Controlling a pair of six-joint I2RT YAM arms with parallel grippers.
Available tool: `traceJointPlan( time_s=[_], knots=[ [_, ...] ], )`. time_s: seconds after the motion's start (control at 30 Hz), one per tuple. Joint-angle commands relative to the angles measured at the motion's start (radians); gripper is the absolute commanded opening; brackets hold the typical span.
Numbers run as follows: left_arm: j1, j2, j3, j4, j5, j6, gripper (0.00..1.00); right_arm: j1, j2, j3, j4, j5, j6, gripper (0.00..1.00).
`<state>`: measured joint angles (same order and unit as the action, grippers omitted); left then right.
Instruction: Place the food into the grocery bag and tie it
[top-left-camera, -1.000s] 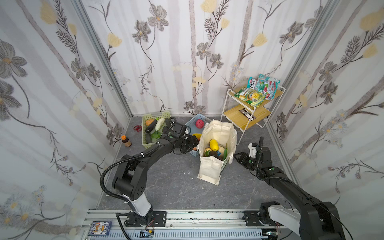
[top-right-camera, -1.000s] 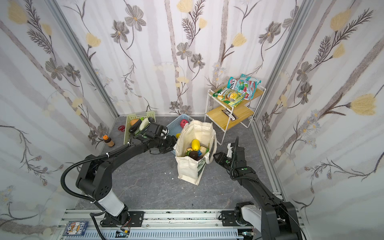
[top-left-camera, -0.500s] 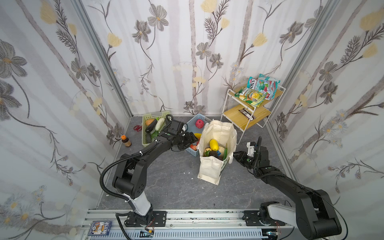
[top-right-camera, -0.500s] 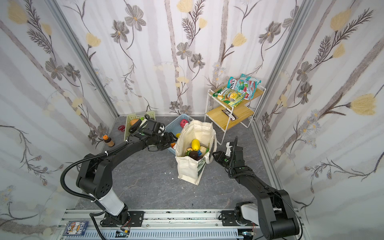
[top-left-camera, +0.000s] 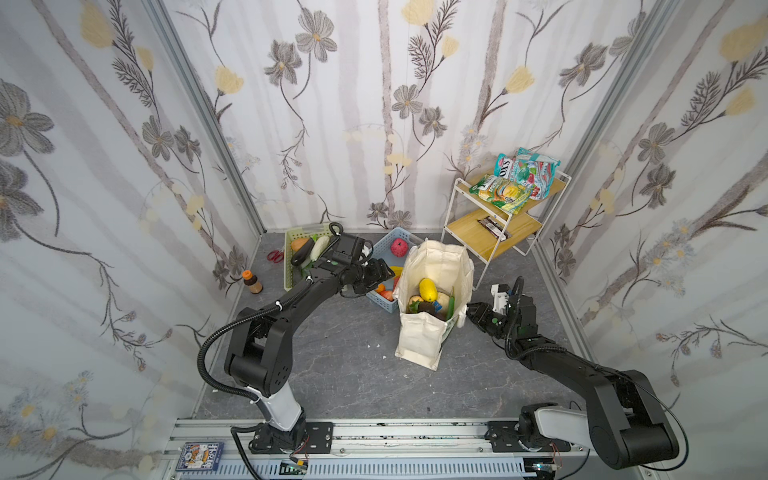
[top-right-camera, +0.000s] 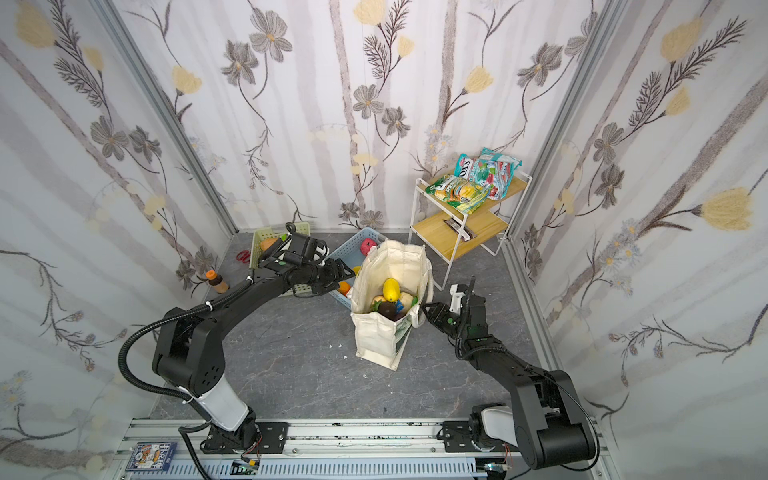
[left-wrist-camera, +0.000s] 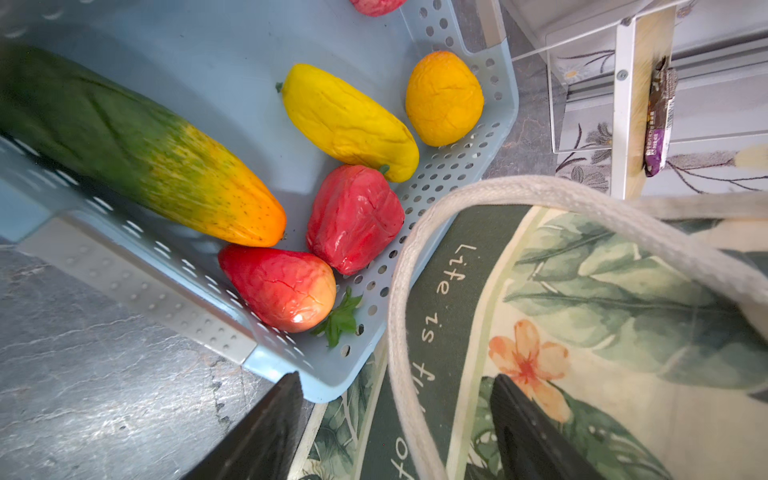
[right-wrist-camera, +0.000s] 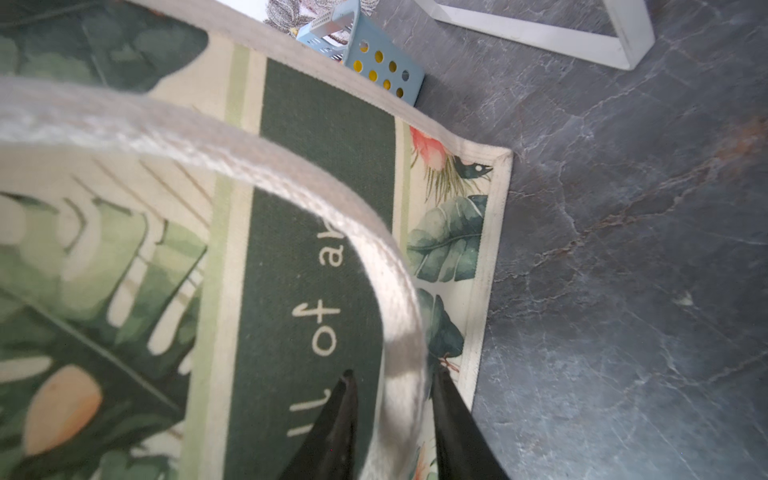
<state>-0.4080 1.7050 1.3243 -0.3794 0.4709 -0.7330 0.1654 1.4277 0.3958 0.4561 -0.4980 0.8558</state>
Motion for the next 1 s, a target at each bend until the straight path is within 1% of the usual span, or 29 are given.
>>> traceJointPlan(
  time_s=[0.0, 0.1, 0.2, 0.33, 0.5, 0.57, 0.7, 0.83, 0.97],
  knots=[
    [0.003, -0.008, 0.014, -0.018, -0.007, 0.018, 0.74, 0.002, 0.021, -0.006, 0.107, -0.04, 0.036, 0.31],
    [0.003, -0.013, 0.029, -0.033, -0.02, 0.028, 0.74, 0.003, 0.032, -0.008, 0.124, -0.037, 0.05, 0.26],
    [0.005, -0.031, 0.063, -0.081, -0.066, 0.067, 0.74, 0.002, 0.005, -0.002, 0.091, -0.027, 0.042, 0.18],
    [0.01, -0.052, 0.16, -0.169, -0.137, 0.143, 0.74, -0.002, -0.106, 0.03, -0.06, 0.033, 0.007, 0.12],
    [0.004, -0.075, 0.27, -0.228, -0.16, 0.215, 0.74, -0.012, -0.24, 0.116, -0.31, 0.111, -0.066, 0.11],
    [-0.013, -0.083, 0.327, -0.249, -0.166, 0.256, 0.74, -0.026, -0.283, 0.154, -0.402, 0.136, -0.082, 0.11],
    [-0.088, -0.085, 0.434, -0.285, -0.192, 0.366, 0.72, -0.043, -0.341, 0.237, -0.524, 0.161, -0.113, 0.11],
    [-0.198, -0.08, 0.497, -0.288, -0.221, 0.506, 0.69, -0.044, -0.366, 0.361, -0.633, 0.181, -0.138, 0.11],
    [-0.285, -0.067, 0.531, -0.292, -0.184, 0.606, 0.62, -0.043, -0.376, 0.496, -0.725, 0.172, -0.155, 0.11]
  ],
)
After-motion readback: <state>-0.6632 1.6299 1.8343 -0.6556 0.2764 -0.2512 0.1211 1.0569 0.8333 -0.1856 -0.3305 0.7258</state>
